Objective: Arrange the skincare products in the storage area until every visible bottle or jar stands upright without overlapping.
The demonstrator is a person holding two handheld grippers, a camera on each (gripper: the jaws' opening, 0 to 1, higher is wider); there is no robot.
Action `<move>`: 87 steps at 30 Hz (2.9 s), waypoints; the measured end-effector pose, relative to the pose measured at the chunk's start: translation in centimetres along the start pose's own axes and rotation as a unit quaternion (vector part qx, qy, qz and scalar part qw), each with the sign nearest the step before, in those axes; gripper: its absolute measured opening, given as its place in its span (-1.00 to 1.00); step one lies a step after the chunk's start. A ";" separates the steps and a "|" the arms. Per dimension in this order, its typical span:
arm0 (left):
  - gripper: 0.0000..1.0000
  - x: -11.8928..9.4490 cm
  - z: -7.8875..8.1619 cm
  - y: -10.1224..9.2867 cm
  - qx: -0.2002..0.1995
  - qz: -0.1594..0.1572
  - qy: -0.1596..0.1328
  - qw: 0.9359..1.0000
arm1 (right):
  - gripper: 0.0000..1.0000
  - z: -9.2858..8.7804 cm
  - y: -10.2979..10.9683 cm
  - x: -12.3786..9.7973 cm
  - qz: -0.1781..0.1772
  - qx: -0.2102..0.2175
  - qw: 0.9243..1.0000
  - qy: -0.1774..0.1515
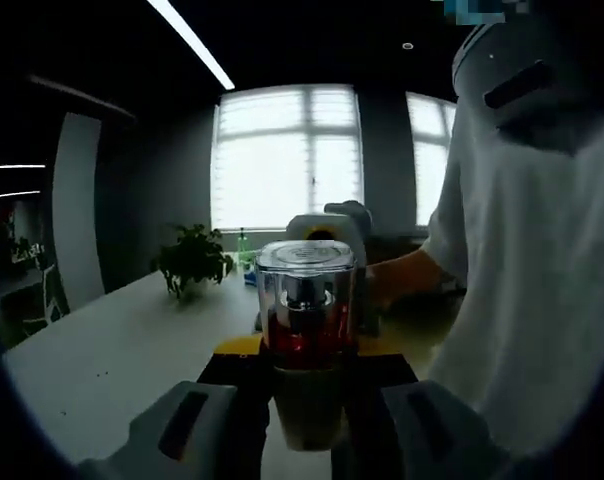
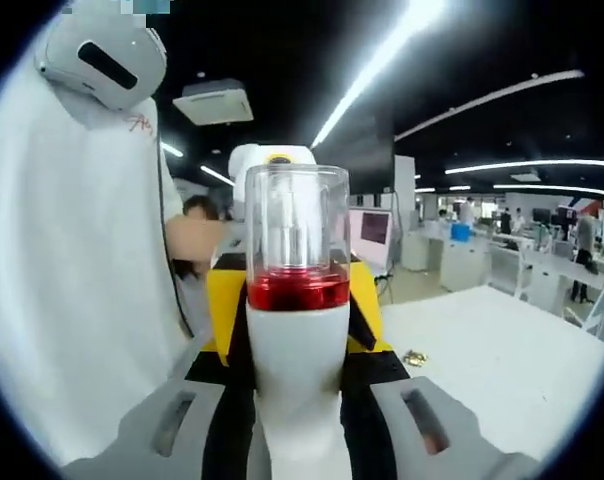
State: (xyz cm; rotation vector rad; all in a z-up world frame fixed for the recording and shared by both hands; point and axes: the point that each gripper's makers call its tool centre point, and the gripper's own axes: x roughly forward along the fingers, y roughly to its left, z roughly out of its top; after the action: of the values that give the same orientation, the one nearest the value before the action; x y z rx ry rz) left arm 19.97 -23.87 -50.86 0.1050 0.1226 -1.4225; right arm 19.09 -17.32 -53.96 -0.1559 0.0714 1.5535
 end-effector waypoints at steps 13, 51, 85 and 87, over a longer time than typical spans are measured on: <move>-0.50 1.9 -2.8 -0.7 0.005 -0.036 0.040 0.999 | -0.39 -3.6 0.0 -0.8 0.021 0.016 0.999 0.021; 0.69 -4.3 -13.0 5.1 -0.158 0.189 0.009 0.969 | -0.41 -15.2 -4.8 -2.2 -0.044 0.100 0.994 -0.007; 0.99 -10.6 -20.9 4.2 -0.200 0.331 0.014 0.922 | -0.39 -21.6 -9.1 -1.5 -0.087 0.013 0.996 -0.001; 0.99 -10.8 -21.0 4.2 -0.199 0.334 0.013 0.921 | -0.39 -21.7 -9.6 -1.4 -0.087 0.011 0.996 -0.004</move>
State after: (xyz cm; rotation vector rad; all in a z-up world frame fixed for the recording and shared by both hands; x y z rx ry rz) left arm 22.16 -9.60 -70.06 -0.1615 0.3605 -0.6927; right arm 29.83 -21.94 -74.67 -0.1349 0.0673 1.3798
